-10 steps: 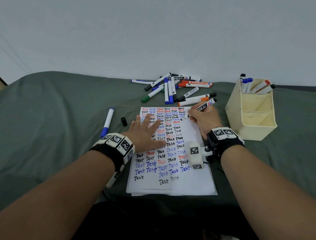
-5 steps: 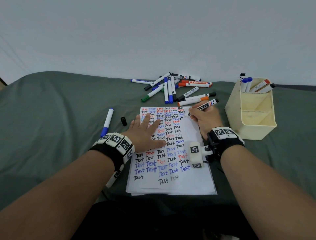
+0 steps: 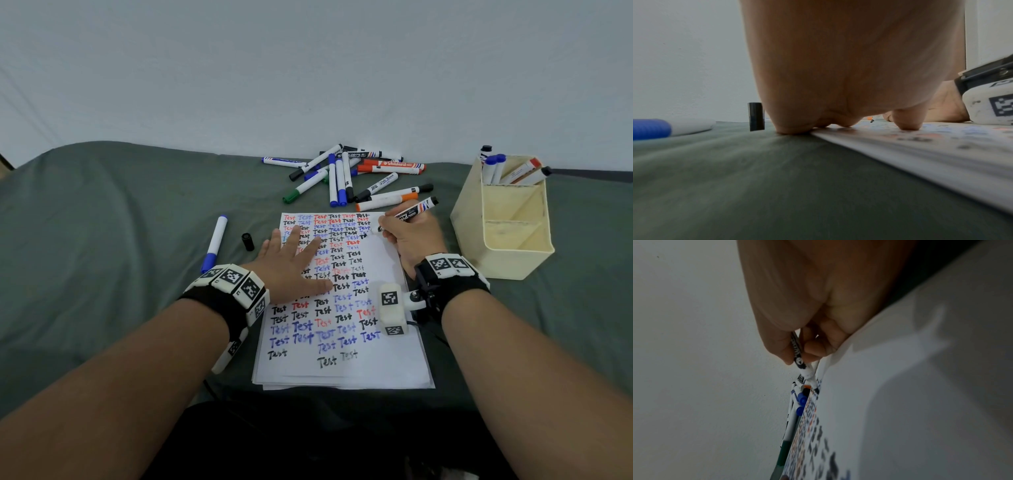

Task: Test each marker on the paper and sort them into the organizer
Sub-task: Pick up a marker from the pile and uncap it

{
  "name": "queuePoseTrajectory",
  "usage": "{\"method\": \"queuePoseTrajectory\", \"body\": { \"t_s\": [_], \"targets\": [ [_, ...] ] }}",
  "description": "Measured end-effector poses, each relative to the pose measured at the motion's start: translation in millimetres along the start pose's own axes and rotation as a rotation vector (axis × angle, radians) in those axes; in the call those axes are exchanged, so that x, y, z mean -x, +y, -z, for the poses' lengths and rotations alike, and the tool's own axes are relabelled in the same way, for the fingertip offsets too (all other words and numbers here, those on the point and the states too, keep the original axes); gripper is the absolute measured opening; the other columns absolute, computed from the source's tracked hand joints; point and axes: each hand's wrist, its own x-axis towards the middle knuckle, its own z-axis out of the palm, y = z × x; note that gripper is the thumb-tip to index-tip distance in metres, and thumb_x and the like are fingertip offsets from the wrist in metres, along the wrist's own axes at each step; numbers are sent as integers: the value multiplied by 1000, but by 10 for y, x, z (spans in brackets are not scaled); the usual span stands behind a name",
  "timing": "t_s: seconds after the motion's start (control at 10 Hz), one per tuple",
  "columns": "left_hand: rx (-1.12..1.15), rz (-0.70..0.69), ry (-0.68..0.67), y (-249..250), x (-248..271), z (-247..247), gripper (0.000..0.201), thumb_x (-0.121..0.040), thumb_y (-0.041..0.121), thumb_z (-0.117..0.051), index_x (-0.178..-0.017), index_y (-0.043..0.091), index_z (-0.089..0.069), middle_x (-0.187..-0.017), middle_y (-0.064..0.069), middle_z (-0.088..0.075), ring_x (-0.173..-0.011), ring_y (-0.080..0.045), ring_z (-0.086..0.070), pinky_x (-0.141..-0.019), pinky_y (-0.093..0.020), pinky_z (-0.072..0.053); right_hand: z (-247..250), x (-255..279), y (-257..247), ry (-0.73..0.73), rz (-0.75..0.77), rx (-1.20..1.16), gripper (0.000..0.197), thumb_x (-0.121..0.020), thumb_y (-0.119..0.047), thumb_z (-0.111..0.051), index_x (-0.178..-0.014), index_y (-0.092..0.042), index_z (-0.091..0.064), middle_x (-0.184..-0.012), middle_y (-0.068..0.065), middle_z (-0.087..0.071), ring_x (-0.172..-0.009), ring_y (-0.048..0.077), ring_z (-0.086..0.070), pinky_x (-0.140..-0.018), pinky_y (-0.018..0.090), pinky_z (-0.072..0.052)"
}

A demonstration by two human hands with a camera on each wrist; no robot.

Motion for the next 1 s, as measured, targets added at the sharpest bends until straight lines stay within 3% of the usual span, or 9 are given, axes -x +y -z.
{"method": "queuePoseTrajectory", "body": {
  "t_s": [0.8, 1.0],
  "targets": [
    [-3, -2, 1, -1, -2, 0, 101, -74, 95, -26, -150, 49, 24, -160, 3, 36, -147, -34, 32, -119, -48, 13, 0, -30, 0, 45, -38, 29, 20, -81, -7, -70, -70, -22, -63, -58, -3, -62, -54, 11, -55, -57, 29, -47],
    [-1, -4, 0, 0, -1, -3, 102, -74, 96, -26, -150, 49, 23, -160, 3, 36, -147, -34, 33, -119, -49, 13, 19, -41, 16, 88, -68, 4, 13, -80, -11, -70, -75, -22, -65, -65, 1, -66, -60, 15, -58, -61, 32, -47]
  ]
}}
